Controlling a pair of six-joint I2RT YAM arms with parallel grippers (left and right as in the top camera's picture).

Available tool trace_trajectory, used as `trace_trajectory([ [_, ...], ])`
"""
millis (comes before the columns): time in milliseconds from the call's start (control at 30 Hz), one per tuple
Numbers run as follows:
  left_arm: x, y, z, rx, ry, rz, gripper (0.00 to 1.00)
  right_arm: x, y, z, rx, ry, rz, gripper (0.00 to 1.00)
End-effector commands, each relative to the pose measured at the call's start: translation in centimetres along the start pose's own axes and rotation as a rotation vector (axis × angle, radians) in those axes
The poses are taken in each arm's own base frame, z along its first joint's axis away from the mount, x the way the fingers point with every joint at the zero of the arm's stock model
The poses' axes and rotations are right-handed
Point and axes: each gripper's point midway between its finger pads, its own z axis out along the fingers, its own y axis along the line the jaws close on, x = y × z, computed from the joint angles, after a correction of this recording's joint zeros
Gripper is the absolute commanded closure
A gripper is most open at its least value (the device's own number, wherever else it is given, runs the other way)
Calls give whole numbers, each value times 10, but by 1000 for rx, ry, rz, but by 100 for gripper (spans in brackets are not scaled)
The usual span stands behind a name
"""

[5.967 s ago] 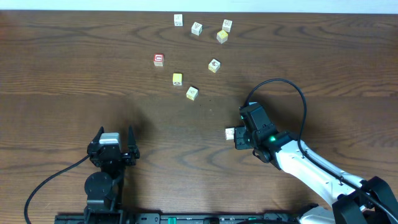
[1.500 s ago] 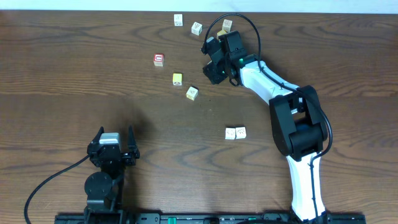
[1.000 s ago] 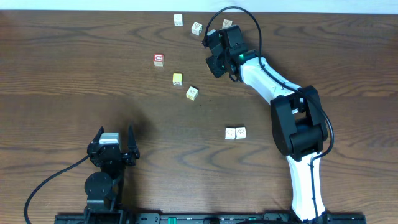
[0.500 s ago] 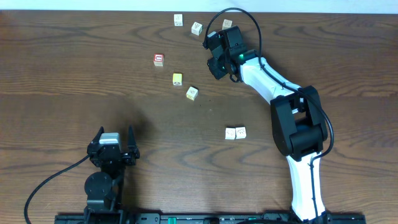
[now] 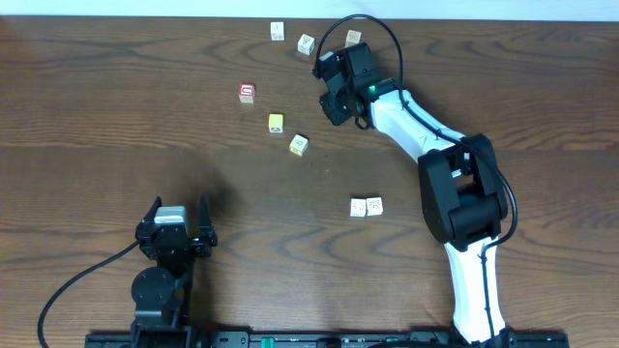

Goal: Lift 5 blocks
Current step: 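Carry the acorn block back toward the ladybug block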

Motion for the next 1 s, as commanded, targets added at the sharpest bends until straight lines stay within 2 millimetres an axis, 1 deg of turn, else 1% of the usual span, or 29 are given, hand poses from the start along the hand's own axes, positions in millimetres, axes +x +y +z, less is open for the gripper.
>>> trace_trajectory([
  [0, 18, 1, 1, -7, 57, -3, 25, -6, 3, 0, -3, -12, -1, 73],
  [200, 18, 1, 1, -7, 57, -3, 25, -8, 3, -2, -2, -15, 24, 79],
  [267, 18, 1, 1, -7, 57, -2, 25, -13, 2, -9, 0, -27, 44, 82],
  [333, 18, 1, 1, -7, 57, -3, 25, -25, 1, -23, 8, -54, 56, 85],
  [400, 18, 1, 1, -7, 57, -2, 25, -46, -4, -56, 32, -109, 72, 90],
  [467, 18, 1, 1, -7, 57, -2, 25, -61, -8, -86, 51, -144, 86, 95],
  [500, 18, 1, 1, -7, 57, -3, 25, -67, -10, -108, 64, -162, 98, 98],
  [600, 18, 1, 1, -7, 57, -3, 24, -76, -17, -169, 106, -191, 125, 99],
  [667, 18, 1, 1, -7, 57, -2, 25, -76, -21, -208, 134, -203, 137, 99],
  [733, 18, 1, 1, -7, 57, -3, 25, -66, -24, -245, 165, -192, 182, 99],
  [800, 18, 1, 1, -7, 57, -2, 25, -53, -25, -272, 189, -169, 219, 99],
  [833, 18, 1, 1, -7, 57, -2, 25, -42, -26, -287, 208, -145, 242, 99],
  [933, 18, 1, 1, -7, 57, -2, 25, -12, -25, -310, 256, -77, 286, 99],
  [967, 18, 1, 1, -7, 57, -2, 25, -1, -23, -314, 266, -56, 299, 99],
])
